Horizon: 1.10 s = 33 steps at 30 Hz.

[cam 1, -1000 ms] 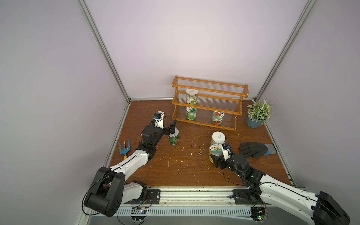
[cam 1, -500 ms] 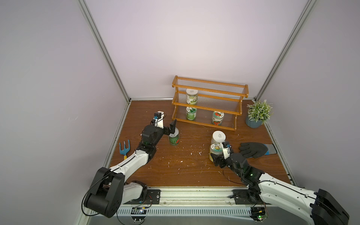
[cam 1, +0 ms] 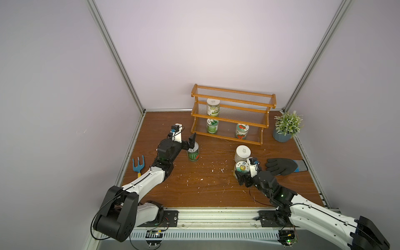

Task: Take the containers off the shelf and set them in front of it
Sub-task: Place the container at the center of the board.

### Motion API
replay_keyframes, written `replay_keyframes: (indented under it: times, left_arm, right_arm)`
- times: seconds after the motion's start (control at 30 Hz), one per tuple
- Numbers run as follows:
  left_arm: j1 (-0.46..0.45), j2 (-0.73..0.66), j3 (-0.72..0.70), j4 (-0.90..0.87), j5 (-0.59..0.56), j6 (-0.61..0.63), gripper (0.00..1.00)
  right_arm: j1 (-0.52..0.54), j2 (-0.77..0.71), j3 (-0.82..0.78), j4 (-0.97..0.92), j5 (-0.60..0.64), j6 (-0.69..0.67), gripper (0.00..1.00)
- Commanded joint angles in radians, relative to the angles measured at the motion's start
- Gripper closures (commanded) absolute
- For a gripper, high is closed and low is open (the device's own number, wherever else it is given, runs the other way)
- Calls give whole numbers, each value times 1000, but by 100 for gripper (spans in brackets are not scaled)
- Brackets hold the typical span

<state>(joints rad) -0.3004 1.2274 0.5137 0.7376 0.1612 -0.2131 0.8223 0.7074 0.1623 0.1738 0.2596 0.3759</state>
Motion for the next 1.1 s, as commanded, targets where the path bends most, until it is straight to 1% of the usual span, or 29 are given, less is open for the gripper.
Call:
replay_keyframes:
  times: [0.0, 0.13, 0.27, 0.43, 0.53, 0.63, 0.7, 0.8, 0.9, 1.07]
  left_arm:
    - [10, -11, 19, -7, 25, 9, 1]
    - [2, 12, 37, -15, 37, 23, 1]
    - [-37, 58, 107, -61, 22, 74, 1]
    - [-63, 151, 242, -110, 29, 111, 1]
    - [-65, 232, 355, -158, 39, 134, 1]
    - [-66, 311, 457, -186, 57, 155, 1]
    - [-68, 363, 513, -193, 69, 164, 1]
    - [-68, 433, 572, -182, 110, 181, 1]
    - [-68, 504, 634, -179, 125, 187, 1]
    - [-68, 605, 738, -194, 136, 206, 1]
  right_arm:
    - [13, -50, 65, -63, 37, 15, 1]
    - [20, -96, 102, -129, 47, 25, 1]
    - [36, -115, 139, -164, 55, 27, 1]
    - [43, -102, 210, -166, 54, -4, 1]
    - [42, -80, 241, -121, 49, -32, 1]
    - [41, -29, 278, -50, 51, -74, 1]
    - [37, 32, 319, -1, 55, -108, 1]
    - [11, 134, 390, 56, 31, -151, 1]
    - [-15, 208, 433, 118, 15, -172, 1]
    - [-59, 272, 459, 168, -30, -193, 1]
